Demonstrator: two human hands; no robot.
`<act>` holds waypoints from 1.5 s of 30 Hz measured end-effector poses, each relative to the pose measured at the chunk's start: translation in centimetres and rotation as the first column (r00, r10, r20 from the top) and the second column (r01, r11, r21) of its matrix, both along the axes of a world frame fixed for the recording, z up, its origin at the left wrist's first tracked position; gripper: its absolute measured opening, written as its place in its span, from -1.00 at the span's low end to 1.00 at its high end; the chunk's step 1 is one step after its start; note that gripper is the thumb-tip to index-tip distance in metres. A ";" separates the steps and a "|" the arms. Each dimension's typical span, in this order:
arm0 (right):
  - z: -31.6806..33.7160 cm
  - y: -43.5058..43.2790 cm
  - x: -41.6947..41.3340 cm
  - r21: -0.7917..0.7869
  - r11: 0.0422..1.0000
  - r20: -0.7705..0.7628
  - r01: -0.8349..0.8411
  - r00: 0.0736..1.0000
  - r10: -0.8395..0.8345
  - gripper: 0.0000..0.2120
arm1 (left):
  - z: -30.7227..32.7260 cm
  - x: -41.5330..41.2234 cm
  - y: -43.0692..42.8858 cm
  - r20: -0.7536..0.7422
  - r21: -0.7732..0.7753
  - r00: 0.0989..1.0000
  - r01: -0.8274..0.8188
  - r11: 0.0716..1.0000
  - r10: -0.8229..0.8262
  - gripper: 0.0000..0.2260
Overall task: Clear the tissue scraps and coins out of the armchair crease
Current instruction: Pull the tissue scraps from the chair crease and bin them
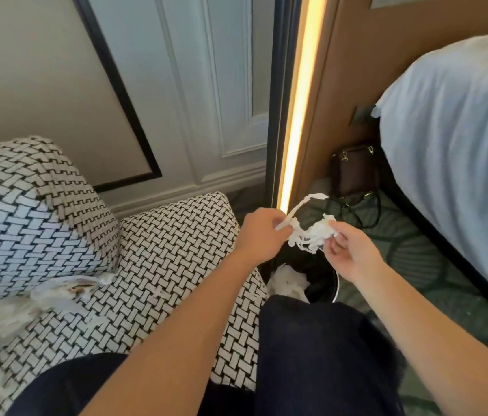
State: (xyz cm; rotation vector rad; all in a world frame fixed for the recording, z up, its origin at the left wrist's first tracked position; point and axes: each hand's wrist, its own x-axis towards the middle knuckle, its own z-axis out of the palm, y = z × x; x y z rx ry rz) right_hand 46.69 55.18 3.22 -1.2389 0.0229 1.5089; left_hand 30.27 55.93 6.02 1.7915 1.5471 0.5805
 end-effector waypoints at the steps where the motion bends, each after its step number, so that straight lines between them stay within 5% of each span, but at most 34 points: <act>1: -0.4 0.2 0.3 -0.009 1.000 0.003 -0.006 1.000 0.006 -0.91 | -0.5 0.3 0.2 -0.019 -0.013 1.000 -0.005 1.000 0.005 -0.83; 9: -4.6 0.5 1.1 -0.074 0.995 0.067 -0.074 0.995 0.079 -0.68 | -2.6 1.0 0.1 -0.119 -0.200 0.989 0.057 0.978 -0.082 -0.61; 17: -5.3 -0.2 1.2 -0.099 0.879 0.192 -0.466 0.858 0.476 -0.56 | -2.8 -0.8 -1.1 -0.068 -0.222 0.995 0.060 0.973 -0.077 -0.69; 28: 3.5 -1.5 -3.2 0.101 0.760 0.345 -0.642 0.739 0.579 -0.75 | 1.8 -9.6 -6.8 -0.157 -0.127 0.985 0.044 0.991 -0.064 -0.70; 36: 9.2 -5.0 -13.6 0.216 0.636 0.442 -0.741 0.655 0.613 -0.79 | 6.0 -20.1 -13.3 -0.129 0.084 0.969 -0.203 0.976 0.213 -0.76; 45: 9.9 -9.9 -26.1 0.200 0.460 0.471 -0.865 0.497 0.728 -0.86 | 5.6 -31.0 -22.8 -0.022 0.137 0.810 -0.579 0.804 0.586 -0.77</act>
